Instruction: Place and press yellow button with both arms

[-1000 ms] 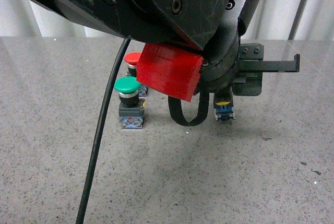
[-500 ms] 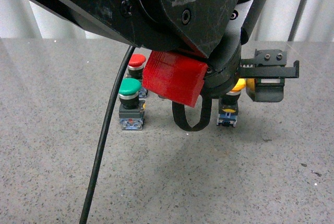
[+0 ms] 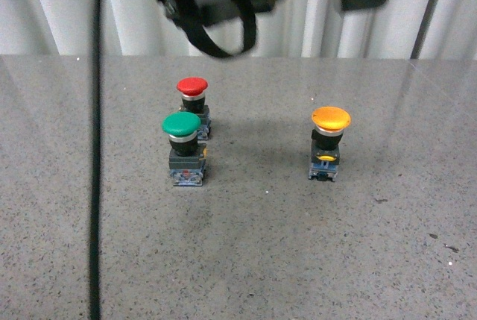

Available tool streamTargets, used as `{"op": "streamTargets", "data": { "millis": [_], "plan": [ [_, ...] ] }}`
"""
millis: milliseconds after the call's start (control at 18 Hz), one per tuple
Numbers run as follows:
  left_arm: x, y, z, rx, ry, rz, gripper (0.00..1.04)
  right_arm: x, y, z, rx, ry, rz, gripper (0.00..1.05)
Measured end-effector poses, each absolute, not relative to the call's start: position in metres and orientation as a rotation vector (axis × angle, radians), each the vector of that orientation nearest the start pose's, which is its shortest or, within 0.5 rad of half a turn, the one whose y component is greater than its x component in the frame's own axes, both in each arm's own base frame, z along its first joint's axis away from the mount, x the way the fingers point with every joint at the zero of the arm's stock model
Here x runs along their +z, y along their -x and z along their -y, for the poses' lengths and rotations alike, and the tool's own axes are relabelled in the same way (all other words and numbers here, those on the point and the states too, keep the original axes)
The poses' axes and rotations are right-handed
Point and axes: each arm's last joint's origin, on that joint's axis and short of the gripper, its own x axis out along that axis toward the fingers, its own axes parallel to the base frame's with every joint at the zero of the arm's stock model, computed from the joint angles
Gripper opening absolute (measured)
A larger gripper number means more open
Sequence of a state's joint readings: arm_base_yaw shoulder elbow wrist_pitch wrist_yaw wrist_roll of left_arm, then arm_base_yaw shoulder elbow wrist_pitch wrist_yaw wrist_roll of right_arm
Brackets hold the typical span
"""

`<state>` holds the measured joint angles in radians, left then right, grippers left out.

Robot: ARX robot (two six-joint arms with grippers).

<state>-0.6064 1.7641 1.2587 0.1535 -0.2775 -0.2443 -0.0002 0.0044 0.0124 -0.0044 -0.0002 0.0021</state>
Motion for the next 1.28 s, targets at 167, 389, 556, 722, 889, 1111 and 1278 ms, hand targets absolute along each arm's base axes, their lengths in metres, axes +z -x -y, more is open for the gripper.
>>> {"op": "streamTargets", "data": {
  "millis": [167, 389, 556, 722, 889, 1111, 1278],
  "plan": [
    [0.322, -0.303, 0.152, -0.181, -0.038, -0.128, 0.98, 0.167, -0.097, 0.0, 0.0, -0.002, 0.004, 0.98],
    [0.353, -0.224, 0.08, -0.104, -0.186, 0.037, 0.98, 0.167, -0.097, 0.0, 0.0, -0.002, 0.004, 0.98],
    [0.298, -0.148, 0.04, 0.003, -0.055, -0.02, 0.62, 0.167, -0.097, 0.0, 0.0, -0.002, 0.004, 0.98],
    [0.26, -0.128, 0.024, 0.013, -0.013, 0.013, 0.33, 0.167, -0.097, 0.0, 0.0, -0.002, 0.004, 0.98],
    [0.237, -0.124, 0.018, -0.002, -0.007, -0.001, 0.08, 0.167, -0.097, 0.0, 0.0, -0.002, 0.004, 0.98],
    [0.215, -0.118, 0.01, 0.004, -0.003, -0.002, 0.02, 0.167, -0.097, 0.0, 0.0, -0.002, 0.004, 0.98],
    [0.201, -0.115, -0.001, 0.023, -0.001, -0.003, 0.02, 0.167, -0.097, 0.0, 0.0, -0.002, 0.003, 0.98]
  ]
}}
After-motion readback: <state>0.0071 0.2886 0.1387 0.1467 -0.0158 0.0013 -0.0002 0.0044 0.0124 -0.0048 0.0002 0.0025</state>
